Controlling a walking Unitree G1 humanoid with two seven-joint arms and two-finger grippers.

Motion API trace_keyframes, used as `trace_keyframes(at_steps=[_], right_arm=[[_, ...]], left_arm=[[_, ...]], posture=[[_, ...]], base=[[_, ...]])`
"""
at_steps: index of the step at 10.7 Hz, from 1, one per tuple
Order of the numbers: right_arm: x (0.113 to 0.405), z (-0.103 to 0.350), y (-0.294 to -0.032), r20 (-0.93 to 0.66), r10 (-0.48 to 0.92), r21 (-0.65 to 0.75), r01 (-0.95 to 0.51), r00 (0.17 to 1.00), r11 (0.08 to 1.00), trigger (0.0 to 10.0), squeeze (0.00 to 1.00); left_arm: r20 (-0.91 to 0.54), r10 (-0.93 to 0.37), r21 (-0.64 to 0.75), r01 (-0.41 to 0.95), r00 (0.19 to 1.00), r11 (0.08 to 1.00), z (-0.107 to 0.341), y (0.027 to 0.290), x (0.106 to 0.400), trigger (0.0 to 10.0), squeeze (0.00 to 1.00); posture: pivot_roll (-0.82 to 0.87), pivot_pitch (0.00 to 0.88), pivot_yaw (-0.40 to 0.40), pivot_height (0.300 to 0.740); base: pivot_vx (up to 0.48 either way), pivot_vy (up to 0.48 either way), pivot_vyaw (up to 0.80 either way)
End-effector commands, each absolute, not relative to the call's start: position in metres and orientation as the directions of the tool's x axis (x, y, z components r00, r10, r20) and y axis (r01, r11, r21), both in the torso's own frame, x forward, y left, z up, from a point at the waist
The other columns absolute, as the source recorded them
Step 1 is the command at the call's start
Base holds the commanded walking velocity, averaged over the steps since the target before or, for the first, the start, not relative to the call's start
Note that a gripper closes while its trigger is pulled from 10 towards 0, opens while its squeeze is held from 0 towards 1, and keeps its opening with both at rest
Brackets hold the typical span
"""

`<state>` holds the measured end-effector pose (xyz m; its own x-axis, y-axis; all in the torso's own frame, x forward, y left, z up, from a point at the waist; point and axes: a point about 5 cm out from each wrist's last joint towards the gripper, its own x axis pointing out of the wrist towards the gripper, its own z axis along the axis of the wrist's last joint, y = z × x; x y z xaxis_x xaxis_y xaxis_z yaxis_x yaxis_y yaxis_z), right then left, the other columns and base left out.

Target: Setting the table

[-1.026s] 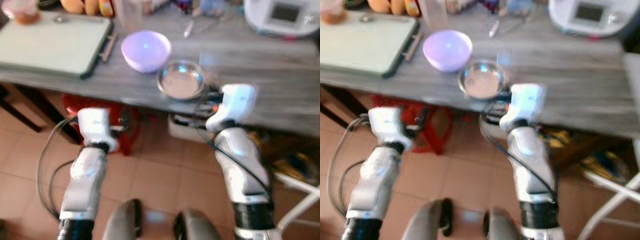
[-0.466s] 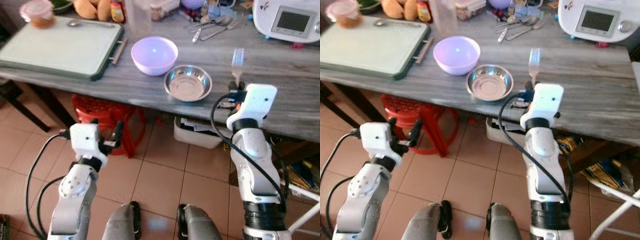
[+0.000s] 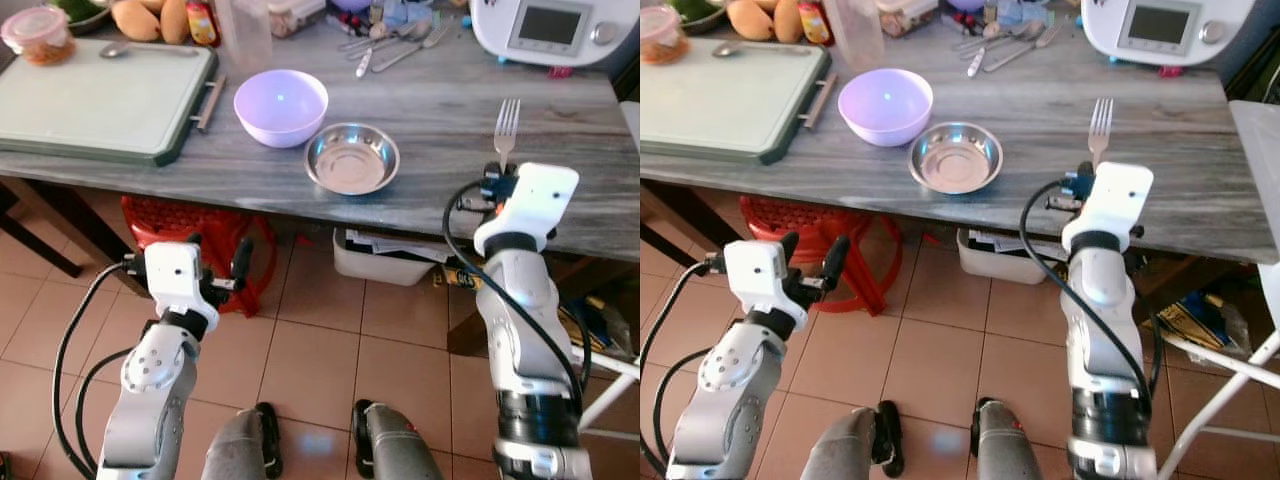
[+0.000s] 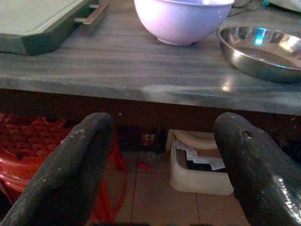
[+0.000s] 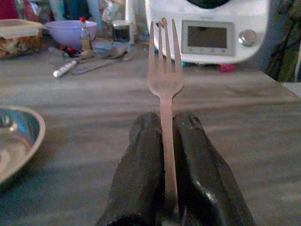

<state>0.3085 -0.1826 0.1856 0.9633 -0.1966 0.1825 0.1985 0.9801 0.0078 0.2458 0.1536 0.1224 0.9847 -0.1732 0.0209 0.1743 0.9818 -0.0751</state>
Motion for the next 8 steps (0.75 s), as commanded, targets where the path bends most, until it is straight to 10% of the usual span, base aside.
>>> trace_keyframes(at_steps=[1, 8], right_arm=[[0.312, 0.188, -0.186, 0.194, -0.218, 0.022, 0.217, 0.957, 0.976, 10.0, 0.00], [0.342, 0.182, -0.177, 0.059, -0.242, 0.200, 0.226, 0.968, 0.953, 10.0, 0.00]], left_arm=[[0.013, -0.175, -0.070, 0.175, 0.985, 0.982, 0.123, 0.154, 0.242, 10.0, 0.00], [-0.019, -0.198, -0.053, 0.197, 0.980, 0.979, 0.130, 0.159, 0.235, 10.0, 0.00]], posture=[[-0.04, 0.259, 0.033, 0.740], [0.01, 0.311, 0.055, 0.740]], base=[[0.000, 0.000, 0.00], [0.000, 0.000, 0.00]])
